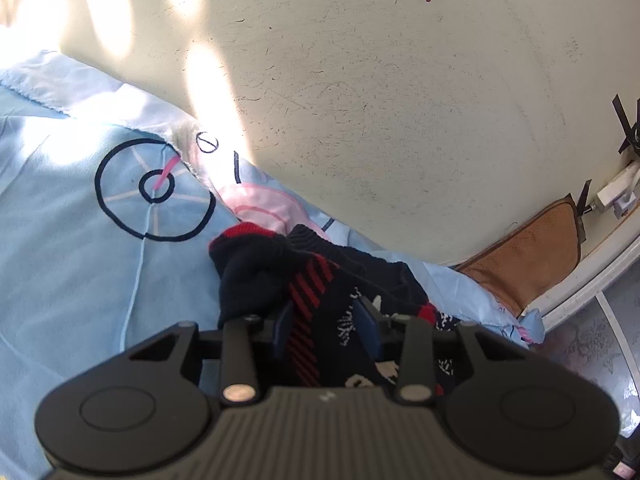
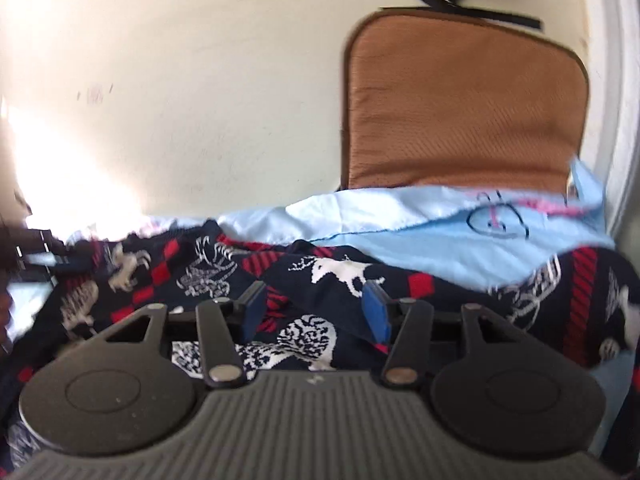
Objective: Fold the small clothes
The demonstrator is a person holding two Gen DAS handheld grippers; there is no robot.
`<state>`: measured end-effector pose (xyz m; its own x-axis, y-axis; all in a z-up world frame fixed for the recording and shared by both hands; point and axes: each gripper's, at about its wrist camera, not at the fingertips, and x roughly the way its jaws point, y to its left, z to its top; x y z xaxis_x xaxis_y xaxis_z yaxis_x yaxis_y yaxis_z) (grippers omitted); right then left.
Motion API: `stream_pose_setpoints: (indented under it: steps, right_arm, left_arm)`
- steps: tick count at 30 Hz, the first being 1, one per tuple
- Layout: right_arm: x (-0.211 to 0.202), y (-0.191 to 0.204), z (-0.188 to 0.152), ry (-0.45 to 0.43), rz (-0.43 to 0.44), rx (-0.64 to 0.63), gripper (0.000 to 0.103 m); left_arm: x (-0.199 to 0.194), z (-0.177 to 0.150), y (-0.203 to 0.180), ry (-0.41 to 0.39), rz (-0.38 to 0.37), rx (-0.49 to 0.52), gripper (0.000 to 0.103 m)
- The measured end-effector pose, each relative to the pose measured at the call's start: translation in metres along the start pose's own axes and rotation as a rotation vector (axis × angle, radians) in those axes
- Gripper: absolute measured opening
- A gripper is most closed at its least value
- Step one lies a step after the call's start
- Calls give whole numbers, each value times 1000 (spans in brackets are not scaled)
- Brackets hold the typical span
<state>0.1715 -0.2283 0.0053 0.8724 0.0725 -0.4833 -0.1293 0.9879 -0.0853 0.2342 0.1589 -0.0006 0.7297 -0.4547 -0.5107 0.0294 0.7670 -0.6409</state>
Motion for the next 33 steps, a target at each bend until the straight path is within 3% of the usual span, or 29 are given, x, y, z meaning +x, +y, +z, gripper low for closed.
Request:
stream_pose_setpoints:
  steps: [6, 7, 8, 9, 10, 14, 17, 24, 28, 30, 31, 33]
  right_arm:
    - [35, -26, -14, 124, -106, 3, 53]
    - [37, -31, -16, 121, -108, 5, 39]
    - [37, -37, -16, 115, -96, 27, 33]
    - [34, -40, -12, 113, -79, 60, 14]
    - [30, -41, -7, 105, -88, 64, 7]
    - [-10, -32, 28, 6, -101, -15, 7]
    - [-38, -21, 56, -15, -93, -104, 7]
    - [-92, 5, 104, 23, 7, -216, 7]
    - [-86, -2, 114, 95, 47, -191, 7]
    - [-52, -14, 107, 162, -47, -214, 13]
    - [-30, -20, 96, 199, -161, -240, 27]
    - [5, -38, 82, 241, -314, -231, 36]
  left_arm:
    - [2, 2, 6, 3, -15, -40, 29]
    - [1, 2, 6, 3, -14, -37, 29]
    - [1, 2, 5, 2, -13, -34, 29]
    - [1, 1, 5, 2, -11, -30, 29]
    - [1, 1, 4, 1, -11, -28, 29]
    - [0, 2, 6, 2, -17, -41, 29]
    - [0, 3, 8, 3, -23, -51, 29]
    - [0, 4, 11, 1, -30, -74, 29]
    - [1, 4, 12, -6, -32, -83, 29]
    - [2, 5, 14, -12, -35, -90, 29]
    - [2, 4, 15, -17, -40, -90, 29]
    - [2, 4, 16, -21, -41, -89, 29]
